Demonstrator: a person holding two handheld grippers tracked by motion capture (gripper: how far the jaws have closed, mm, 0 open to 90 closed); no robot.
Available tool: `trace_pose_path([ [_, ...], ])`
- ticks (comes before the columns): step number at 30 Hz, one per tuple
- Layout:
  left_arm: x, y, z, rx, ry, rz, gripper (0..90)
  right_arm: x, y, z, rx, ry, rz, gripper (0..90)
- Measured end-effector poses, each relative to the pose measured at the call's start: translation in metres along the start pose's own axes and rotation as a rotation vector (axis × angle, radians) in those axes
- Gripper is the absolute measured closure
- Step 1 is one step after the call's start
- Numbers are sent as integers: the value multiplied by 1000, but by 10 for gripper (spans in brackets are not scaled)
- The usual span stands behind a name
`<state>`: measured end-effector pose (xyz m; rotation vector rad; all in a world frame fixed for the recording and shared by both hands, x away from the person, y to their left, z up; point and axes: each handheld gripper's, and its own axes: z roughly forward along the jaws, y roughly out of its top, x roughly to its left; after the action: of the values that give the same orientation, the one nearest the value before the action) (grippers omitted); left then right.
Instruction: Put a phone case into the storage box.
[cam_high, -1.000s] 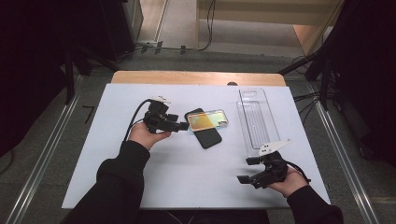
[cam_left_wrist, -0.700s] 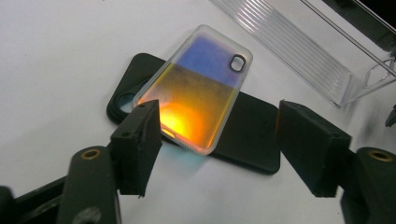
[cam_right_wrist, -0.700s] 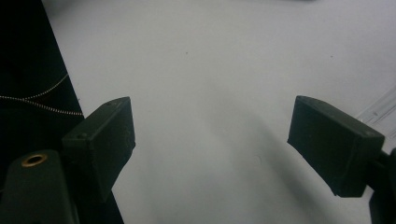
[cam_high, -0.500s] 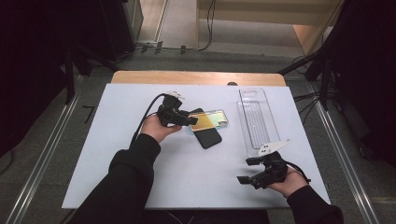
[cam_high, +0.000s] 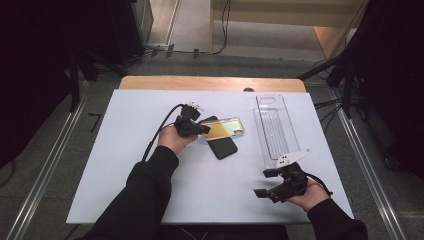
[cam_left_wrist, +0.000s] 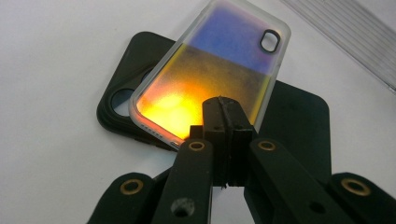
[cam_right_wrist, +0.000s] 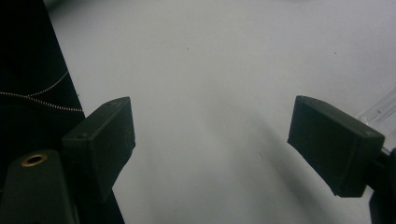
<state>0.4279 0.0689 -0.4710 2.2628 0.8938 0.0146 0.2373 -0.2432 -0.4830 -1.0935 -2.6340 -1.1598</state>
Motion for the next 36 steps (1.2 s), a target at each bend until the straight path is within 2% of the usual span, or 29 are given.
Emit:
trace_pose_path([
  [7,1,-5,8,39,-10,9,900,-1,0,0,1,0,-1,129],
  [9,-1,-6,7,36,-13,5,900,-1,0,0,2,-1,0,129],
  [13,-3,-8,5,45,-22,20,900,-1,0,0,2,-1,-1,129],
  [21,-1,-15,1,43,-31,-3,900,0,0,1,7,-1,2,129],
  [36,0,-35,-11,53,-43,-13,900,0,0,1,2,1,-1,129],
])
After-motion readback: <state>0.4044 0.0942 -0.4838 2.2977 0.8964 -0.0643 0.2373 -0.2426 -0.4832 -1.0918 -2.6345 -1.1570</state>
